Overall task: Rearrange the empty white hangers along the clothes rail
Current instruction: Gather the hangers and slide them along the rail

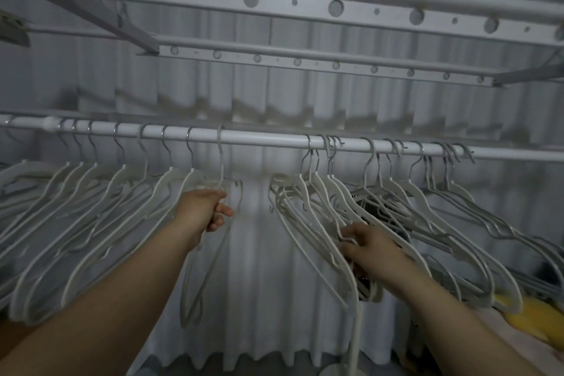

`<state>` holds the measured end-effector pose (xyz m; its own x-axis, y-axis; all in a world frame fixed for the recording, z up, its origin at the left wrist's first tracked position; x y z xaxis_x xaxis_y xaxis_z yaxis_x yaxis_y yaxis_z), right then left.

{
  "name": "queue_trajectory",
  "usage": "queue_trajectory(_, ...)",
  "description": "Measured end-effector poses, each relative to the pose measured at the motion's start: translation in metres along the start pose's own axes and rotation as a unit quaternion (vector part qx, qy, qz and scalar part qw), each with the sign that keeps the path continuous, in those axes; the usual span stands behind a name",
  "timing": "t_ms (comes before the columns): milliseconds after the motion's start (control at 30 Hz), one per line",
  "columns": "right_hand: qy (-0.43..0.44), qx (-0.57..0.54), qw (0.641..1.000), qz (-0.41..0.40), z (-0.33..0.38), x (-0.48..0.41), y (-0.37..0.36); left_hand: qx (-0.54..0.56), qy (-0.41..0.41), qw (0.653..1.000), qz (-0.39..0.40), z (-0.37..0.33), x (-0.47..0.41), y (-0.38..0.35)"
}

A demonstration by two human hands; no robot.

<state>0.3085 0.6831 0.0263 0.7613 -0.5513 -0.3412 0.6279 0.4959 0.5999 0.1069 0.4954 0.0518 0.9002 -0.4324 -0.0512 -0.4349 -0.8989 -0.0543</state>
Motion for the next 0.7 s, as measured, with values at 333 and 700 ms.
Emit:
queue_trajectory(333, -0.017, -0.015, 0.999, -0.049, 0.005, 0.002, -0.007, -0.139, -0.052, 0.989, -0.004, 0.011, -0.004, 0.007)
queue_trajectory(700, 0.003, 0.052, 0.998, -0.027, 0.029, 0.003, -0.026, -0.258, -0.285, 0.92, -0.082, -0.03, 0.043, 0.004)
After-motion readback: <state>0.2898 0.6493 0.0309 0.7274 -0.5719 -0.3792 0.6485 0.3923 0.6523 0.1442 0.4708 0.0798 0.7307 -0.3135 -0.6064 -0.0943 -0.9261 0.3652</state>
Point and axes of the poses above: each hand's wrist, its own x-axis away from the middle knuckle, its own y-axis out of the back of the hand, z = x × y, the point moved 6 cm from there along -x, towards the middle knuckle, and after that the axes turned 7 degrees about y, right-handed, at the moved point
